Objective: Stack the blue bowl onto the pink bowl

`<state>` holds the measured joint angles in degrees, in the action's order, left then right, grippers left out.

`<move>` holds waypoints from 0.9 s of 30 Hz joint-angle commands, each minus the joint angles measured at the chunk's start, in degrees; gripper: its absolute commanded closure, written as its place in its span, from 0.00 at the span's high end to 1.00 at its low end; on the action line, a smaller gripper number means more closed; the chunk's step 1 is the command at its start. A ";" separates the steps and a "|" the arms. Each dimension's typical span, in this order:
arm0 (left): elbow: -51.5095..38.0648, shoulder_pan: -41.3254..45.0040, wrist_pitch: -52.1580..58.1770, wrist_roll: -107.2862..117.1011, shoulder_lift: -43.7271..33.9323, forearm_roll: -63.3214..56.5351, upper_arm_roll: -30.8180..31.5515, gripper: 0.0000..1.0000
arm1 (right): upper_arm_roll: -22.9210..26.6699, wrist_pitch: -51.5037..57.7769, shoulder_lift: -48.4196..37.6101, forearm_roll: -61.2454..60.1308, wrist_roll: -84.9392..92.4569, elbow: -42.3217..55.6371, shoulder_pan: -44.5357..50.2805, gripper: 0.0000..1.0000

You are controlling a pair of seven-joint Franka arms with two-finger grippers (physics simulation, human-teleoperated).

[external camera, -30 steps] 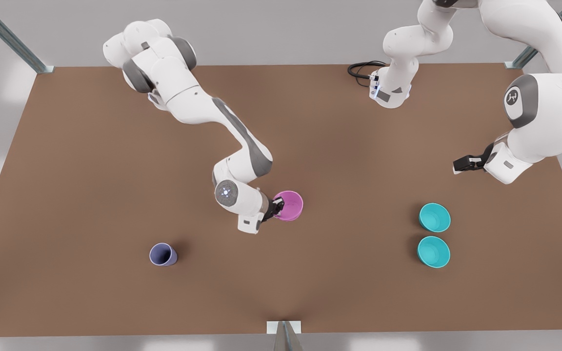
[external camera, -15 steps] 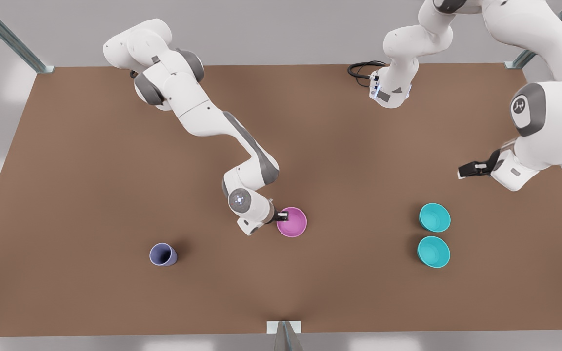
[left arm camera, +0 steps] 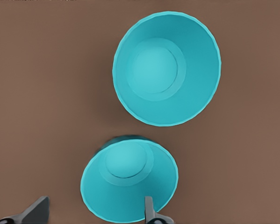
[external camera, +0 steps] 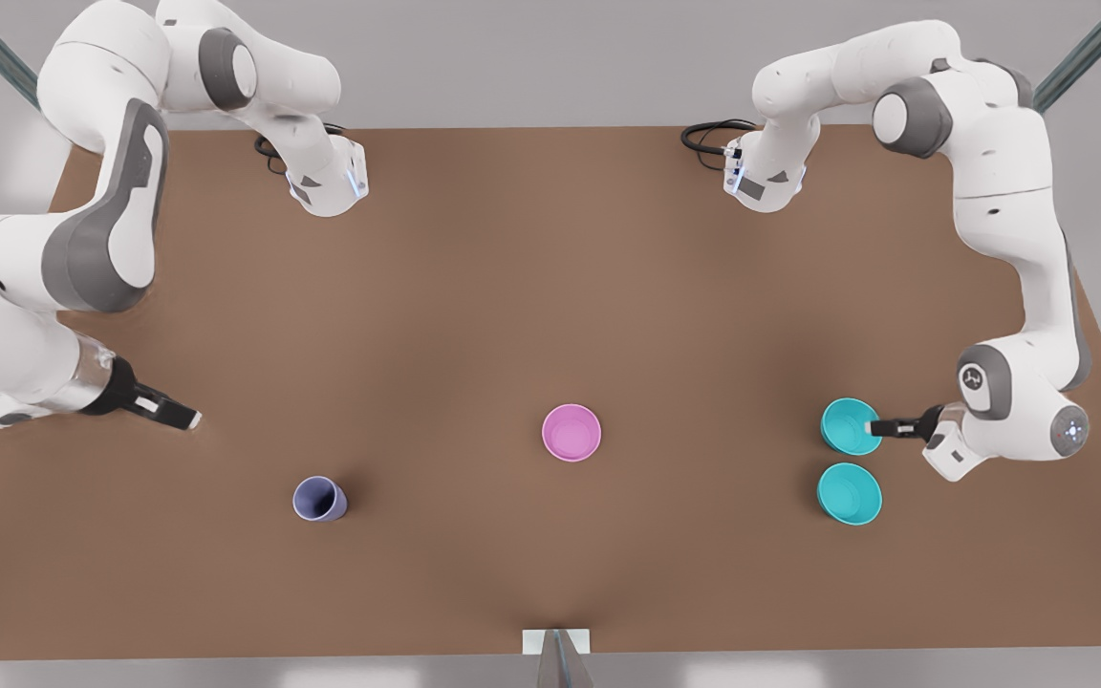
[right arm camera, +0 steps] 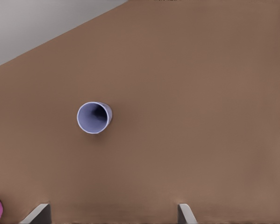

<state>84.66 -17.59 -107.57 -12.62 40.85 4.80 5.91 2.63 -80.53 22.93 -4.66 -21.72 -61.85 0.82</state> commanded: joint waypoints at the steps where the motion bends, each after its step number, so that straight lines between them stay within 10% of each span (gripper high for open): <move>1: 0.07 -0.16 -6.77 -20.25 1.24 0.39 -0.02 1.00 | 0.01 10.84 -6.92 3.78 26.82 -5.71 -0.12 1.00; 3: 1.73 -0.16 -7.39 -20.25 1.60 0.39 -0.02 1.00 | -0.08 1.18 -14.49 3.60 26.37 -18.46 0.67 1.00; 10: 3.06 -0.16 -7.30 -20.69 4.24 0.39 -0.02 1.00 | 1.50 0.37 -10.19 4.04 26.11 -16.46 3.75 1.00; 12: 3.06 -0.16 -7.30 -20.69 4.24 0.39 -0.02 0.55 | 1.50 0.37 -10.19 3.78 26.11 -16.02 3.75 1.00; 15: 2.97 -0.43 -6.60 -20.51 3.80 3.73 0.07 0.21 | 1.59 0.37 -10.01 3.25 26.20 -15.93 3.66 1.00; 27: -0.81 22.24 8.17 12.70 -9.30 2.59 0.24 0.21 | 1.59 0.37 -9.31 3.16 26.20 -15.84 3.75 1.00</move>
<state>83.63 2.10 -105.81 -21.23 32.47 7.32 6.11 4.16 -80.14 13.61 -1.43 -1.37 -77.74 4.57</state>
